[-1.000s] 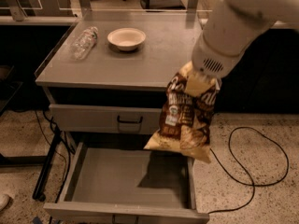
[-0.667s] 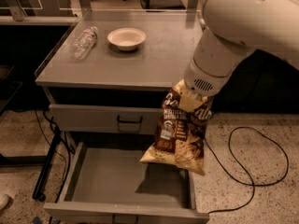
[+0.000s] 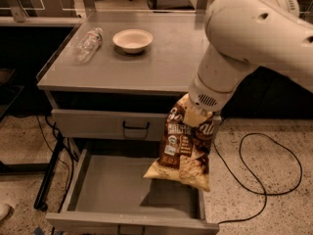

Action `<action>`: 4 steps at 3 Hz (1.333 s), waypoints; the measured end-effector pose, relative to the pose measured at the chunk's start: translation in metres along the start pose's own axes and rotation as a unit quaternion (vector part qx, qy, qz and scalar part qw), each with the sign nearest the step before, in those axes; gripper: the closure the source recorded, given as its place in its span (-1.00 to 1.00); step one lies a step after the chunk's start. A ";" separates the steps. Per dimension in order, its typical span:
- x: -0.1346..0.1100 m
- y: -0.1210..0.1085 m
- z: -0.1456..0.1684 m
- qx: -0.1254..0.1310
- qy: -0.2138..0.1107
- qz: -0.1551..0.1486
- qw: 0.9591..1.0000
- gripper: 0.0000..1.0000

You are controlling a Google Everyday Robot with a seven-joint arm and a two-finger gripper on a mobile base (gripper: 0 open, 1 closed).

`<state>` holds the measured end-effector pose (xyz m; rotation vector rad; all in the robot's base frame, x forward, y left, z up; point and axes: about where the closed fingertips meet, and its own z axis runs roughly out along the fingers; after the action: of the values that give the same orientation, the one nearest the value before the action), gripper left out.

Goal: Place brown chip bag into middle drawer

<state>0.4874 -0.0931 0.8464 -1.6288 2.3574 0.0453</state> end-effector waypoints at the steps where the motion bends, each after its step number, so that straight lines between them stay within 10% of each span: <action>1: -0.001 0.016 0.046 -0.025 -0.001 0.000 1.000 1.00; 4: -0.008 0.030 0.110 -0.051 -0.007 -0.001 0.999 1.00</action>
Offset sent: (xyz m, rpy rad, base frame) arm -0.0017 0.0467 -0.1279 0.0557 0.1095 0.0511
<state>0.4852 -0.0549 0.7388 -1.6700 2.3795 0.1779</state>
